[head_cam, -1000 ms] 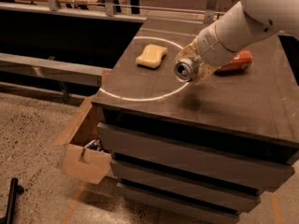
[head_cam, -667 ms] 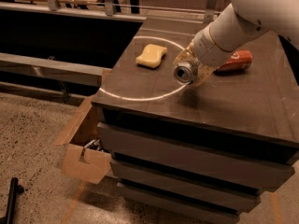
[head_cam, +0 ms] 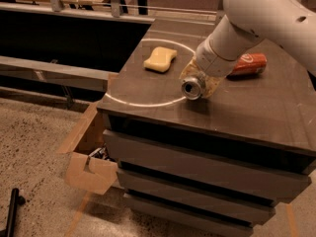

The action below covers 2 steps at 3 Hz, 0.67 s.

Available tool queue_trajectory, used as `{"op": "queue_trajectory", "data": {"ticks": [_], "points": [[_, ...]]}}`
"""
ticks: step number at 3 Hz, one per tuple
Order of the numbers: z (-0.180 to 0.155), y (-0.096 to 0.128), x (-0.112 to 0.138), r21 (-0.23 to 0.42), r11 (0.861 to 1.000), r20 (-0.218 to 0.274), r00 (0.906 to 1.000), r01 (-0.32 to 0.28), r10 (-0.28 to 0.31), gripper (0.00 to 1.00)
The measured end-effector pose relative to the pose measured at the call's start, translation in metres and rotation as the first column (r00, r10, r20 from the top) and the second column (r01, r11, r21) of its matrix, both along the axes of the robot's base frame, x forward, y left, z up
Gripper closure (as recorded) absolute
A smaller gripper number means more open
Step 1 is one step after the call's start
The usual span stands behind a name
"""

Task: Knock 7up can over

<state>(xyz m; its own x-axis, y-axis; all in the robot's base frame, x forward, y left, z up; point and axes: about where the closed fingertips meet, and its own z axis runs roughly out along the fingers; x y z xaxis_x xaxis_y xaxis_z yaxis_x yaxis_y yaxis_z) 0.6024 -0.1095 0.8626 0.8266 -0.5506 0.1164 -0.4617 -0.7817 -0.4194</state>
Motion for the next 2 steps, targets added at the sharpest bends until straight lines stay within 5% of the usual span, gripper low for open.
{"op": "queue_trajectory", "data": {"ticks": [1,2], "points": [[-0.0057,-0.0016,0.0018,-0.032,0.999,0.004,1.0000,-0.003,0.003,1.00],[-0.0081,-0.0064,0.0026,-0.065,0.998,0.014,0.9998,0.015,-0.014,0.84]]}}
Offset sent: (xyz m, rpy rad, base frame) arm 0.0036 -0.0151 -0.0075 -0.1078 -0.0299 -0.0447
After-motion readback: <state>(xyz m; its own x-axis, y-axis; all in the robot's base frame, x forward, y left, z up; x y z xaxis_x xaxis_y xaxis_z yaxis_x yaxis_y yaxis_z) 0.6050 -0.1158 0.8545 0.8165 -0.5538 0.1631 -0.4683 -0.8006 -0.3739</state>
